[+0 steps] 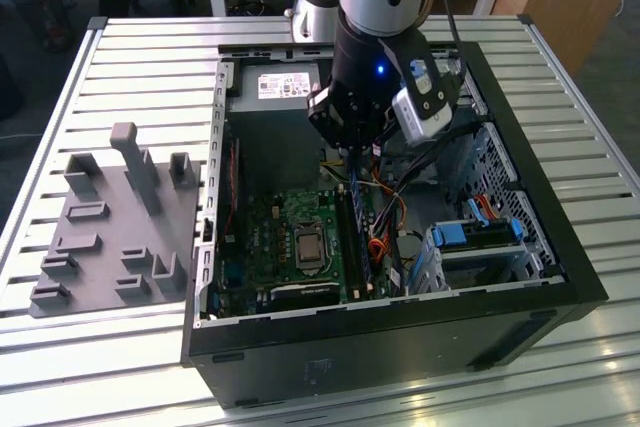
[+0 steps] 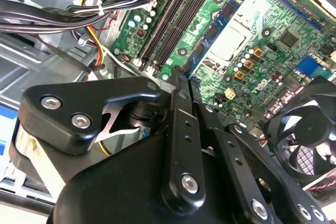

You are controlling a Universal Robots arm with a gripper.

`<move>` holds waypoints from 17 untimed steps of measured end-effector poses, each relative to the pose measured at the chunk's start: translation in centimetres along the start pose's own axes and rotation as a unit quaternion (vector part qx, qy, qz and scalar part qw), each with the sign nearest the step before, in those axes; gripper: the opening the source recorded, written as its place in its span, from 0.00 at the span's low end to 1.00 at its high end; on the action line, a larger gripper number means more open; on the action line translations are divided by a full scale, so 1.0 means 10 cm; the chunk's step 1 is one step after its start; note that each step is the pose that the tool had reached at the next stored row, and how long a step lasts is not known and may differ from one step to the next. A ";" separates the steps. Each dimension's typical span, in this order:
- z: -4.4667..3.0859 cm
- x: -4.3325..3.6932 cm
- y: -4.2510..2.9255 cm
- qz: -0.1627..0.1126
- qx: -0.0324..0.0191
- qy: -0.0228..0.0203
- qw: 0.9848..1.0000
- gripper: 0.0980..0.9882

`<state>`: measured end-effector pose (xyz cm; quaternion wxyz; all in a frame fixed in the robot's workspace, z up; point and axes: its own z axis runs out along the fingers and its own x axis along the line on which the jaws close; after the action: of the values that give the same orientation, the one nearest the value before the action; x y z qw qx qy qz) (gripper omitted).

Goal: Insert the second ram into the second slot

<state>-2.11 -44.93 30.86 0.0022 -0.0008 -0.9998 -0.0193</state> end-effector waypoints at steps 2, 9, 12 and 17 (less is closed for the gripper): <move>0.005 0.000 -0.001 0.000 0.000 0.000 1.000 0.04; 0.038 0.000 -0.002 0.000 0.000 0.001 1.000 0.04; 0.053 0.000 -0.002 0.000 0.000 0.001 1.000 0.04; 0.071 0.000 -0.003 0.000 0.000 0.002 1.000 0.04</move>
<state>-2.11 -44.94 30.15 0.0037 -0.0008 -0.9998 -0.0191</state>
